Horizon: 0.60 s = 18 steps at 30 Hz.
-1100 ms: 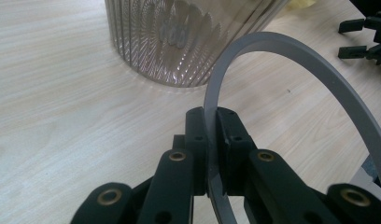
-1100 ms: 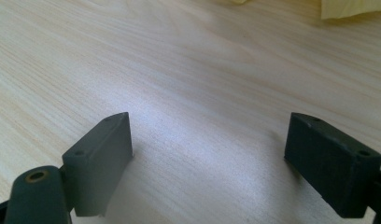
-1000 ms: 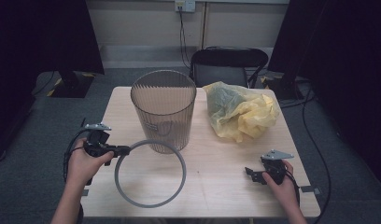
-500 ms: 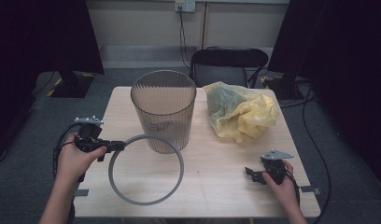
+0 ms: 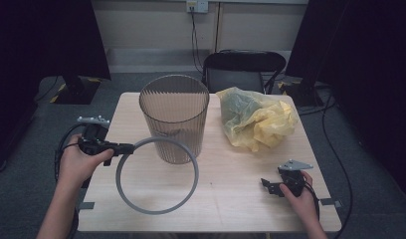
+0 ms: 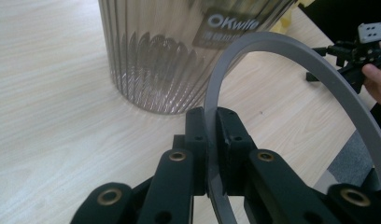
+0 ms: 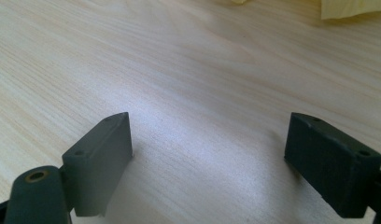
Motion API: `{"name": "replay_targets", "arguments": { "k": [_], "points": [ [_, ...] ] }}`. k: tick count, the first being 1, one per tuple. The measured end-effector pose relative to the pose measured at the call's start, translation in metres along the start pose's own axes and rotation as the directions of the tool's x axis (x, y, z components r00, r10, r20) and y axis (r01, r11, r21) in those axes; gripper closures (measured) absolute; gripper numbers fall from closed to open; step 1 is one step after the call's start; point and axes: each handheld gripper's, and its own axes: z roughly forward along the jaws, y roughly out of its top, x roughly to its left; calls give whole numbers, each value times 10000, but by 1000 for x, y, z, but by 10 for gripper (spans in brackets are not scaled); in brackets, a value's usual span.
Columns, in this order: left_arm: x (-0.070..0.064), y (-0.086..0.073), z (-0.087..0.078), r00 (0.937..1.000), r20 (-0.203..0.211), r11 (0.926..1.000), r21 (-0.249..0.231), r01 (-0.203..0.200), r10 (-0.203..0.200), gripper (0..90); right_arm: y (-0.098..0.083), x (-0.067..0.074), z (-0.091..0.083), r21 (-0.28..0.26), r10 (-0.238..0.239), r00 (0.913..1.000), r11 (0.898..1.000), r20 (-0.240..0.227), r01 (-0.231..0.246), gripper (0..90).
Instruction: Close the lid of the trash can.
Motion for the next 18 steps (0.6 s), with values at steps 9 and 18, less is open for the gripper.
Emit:
{"name": "replay_targets", "arguments": {
  "k": [9,18],
  "points": [
    [-7,10,-7,9999,119,10000,26,-14,14,840,0,0,0,-12,-17,10000,10000,-3,17,140],
    [-14,23,-19,9998,134,9998,-163,-150,152,840,0,0,0,-13,-17,10000,10000,-1,17,140]
  ]
}}
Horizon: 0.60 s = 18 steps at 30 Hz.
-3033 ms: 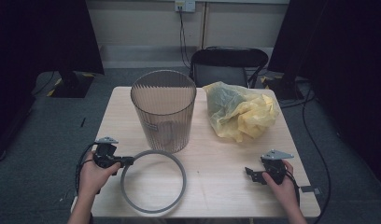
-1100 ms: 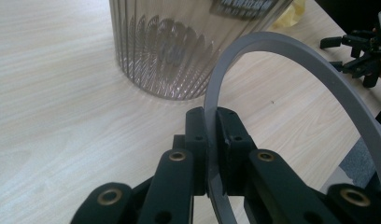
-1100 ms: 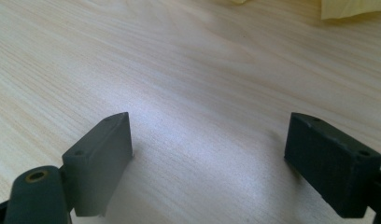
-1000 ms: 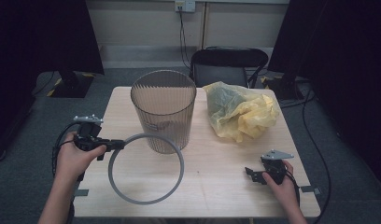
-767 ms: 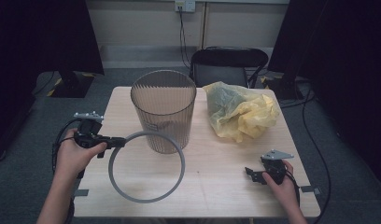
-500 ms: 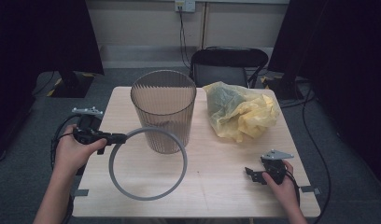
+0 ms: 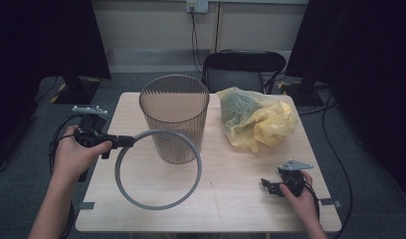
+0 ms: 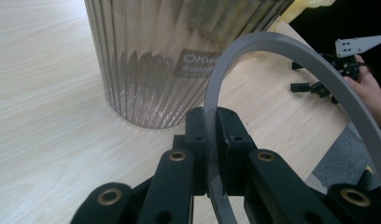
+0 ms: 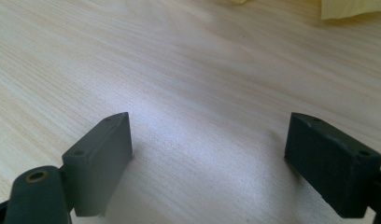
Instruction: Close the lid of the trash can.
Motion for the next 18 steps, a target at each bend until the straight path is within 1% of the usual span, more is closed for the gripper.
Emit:
{"name": "replay_targets", "arguments": {
  "k": [2,4,6,7,9,11,14,18],
  "points": [
    [-1,2,-2,10000,43,10000,-31,-31,32,840,0,0,0,-5,14,10000,10000,3,-14,141],
    [-2,4,-4,10000,-37,10000,-65,-31,31,840,0,0,0,-6,15,10000,10000,3,-15,140],
    [-3,6,-6,10000,-17,9999,-91,-89,89,840,0,0,0,6,31,10000,10000,5,-31,141],
    [-3,7,-7,10000,40,9999,-114,-31,31,840,0,0,0,6,32,10000,10000,5,-32,141],
    [-4,9,-9,10000,-1,9998,-178,-70,69,840,0,0,0,-7,14,10000,10000,4,-14,140],
    [-5,12,-11,10000,28,9999,-148,-42,42,840,0,0,0,-19,-3,10000,10000,6,3,140],
    [-7,15,-13,9999,-25,9999,-89,-123,123,840,0,0,0,-19,-1,10000,10000,7,1,140],
    [-9,17,-15,9999,15,9999,-53,-154,154,840,0,0,0,-19,-1,10000,10000,7,1,140]
  ]
}}
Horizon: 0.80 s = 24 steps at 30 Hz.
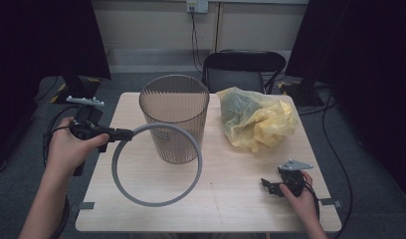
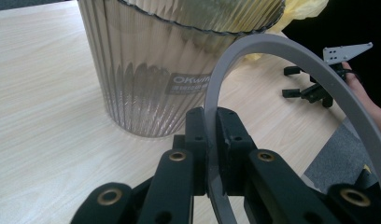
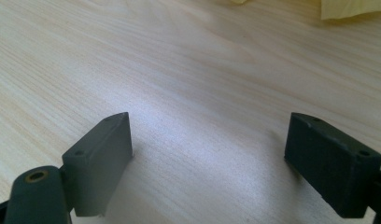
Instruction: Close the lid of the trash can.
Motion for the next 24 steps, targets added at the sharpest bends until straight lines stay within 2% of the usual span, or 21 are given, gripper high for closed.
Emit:
{"name": "replay_targets", "arguments": {
  "k": [6,12,19,24],
  "points": [
    [-2,-3,-3,10000,-4,10000,-18,-24,24,840,0,0,0,1,-1,10000,10000,0,1,140],
    [-3,-4,-15,10000,-33,10000,-92,-27,26,840,0,0,0,1,-3,10000,10000,1,3,140],
    [-8,4,-28,10000,-70,9997,-242,-56,55,840,0,0,0,-2,-12,10000,10000,1,12,140],
    [-8,14,-30,9999,-163,9997,-224,-17,13,840,0,0,0,0,-12,10000,10000,0,12,140]
  ]
}}
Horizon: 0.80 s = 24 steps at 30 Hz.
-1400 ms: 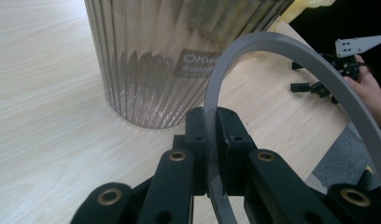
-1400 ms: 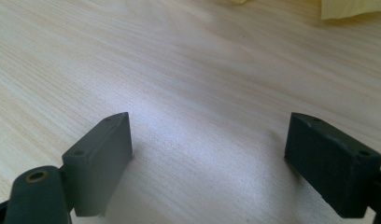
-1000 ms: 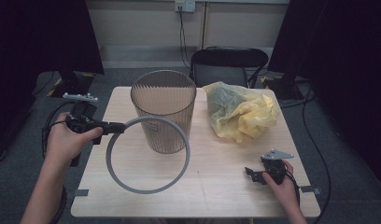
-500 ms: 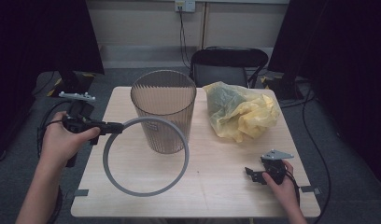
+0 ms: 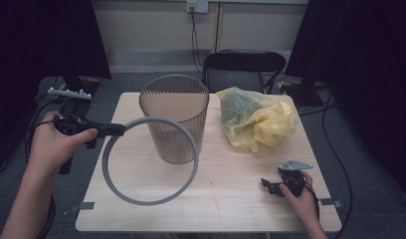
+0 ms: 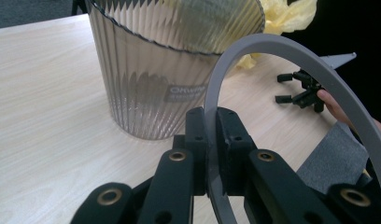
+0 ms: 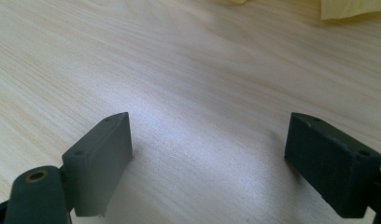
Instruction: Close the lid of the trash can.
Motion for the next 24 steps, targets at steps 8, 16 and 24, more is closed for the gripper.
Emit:
{"name": "replay_targets", "arguments": {
  "k": [8,16,24],
  "points": [
    [7,17,11,9999,7,9998,120,173,-173,840,0,0,0,-3,-1,10000,10000,1,1,140],
    [21,35,19,9992,-46,9991,143,393,-392,840,0,0,0,-4,1,10000,10000,-3,-1,140],
    [34,52,27,9982,-58,9981,191,590,-589,840,-1,0,-1,1,-9,10000,10000,-24,9,140]
  ]
}}
